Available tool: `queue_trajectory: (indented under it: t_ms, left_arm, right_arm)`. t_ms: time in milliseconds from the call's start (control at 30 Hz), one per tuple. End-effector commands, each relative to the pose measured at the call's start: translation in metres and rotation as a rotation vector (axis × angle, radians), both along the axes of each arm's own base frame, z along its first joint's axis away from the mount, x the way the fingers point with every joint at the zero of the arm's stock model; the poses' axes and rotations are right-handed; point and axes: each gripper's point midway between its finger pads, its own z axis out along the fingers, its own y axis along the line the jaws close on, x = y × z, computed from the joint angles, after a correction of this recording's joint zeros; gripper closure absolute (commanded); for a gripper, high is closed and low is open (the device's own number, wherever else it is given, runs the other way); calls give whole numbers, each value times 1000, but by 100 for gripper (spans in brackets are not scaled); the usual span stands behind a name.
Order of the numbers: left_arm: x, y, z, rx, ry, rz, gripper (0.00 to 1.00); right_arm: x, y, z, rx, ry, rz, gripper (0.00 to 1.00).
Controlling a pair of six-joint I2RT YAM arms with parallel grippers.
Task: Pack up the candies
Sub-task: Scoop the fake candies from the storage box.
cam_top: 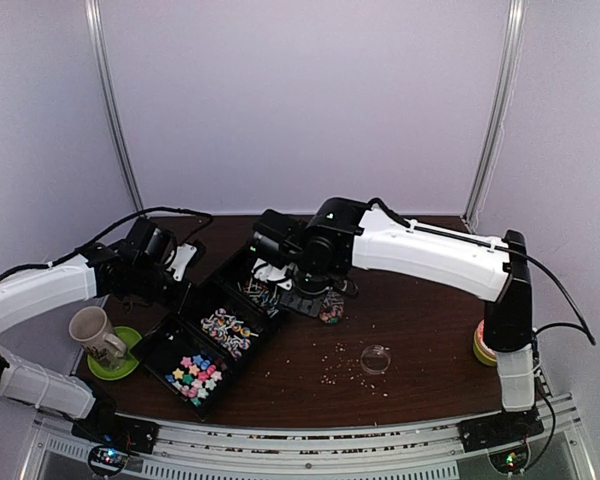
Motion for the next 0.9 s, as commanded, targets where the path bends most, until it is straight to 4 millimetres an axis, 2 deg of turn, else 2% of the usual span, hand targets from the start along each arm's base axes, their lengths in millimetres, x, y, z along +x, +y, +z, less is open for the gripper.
queue_trajectory:
  t_ms: [0, 267, 467, 633, 867]
  left_arm:
    - [23, -23, 60, -134, -193, -25, 100]
    - [22, -21, 65, -108, -231, -22, 100]
    - [17, -31, 67, -125, -230, -68, 100]
    - [10, -43, 78, -193, -253, -126, 100]
    - [4, -49, 86, -243, -273, -162, 100]
  right_arm:
    - [8, 0, 2, -48, -46, -17, 100]
    - [20, -8, -21, -135, -56, -43, 100]
    - [27, -9, -41, -186, -47, -49, 100]
    - [22, 7, -59, -163, 14, -7, 100]
    - [15, 43, -69, 45, 90, 61, 100]
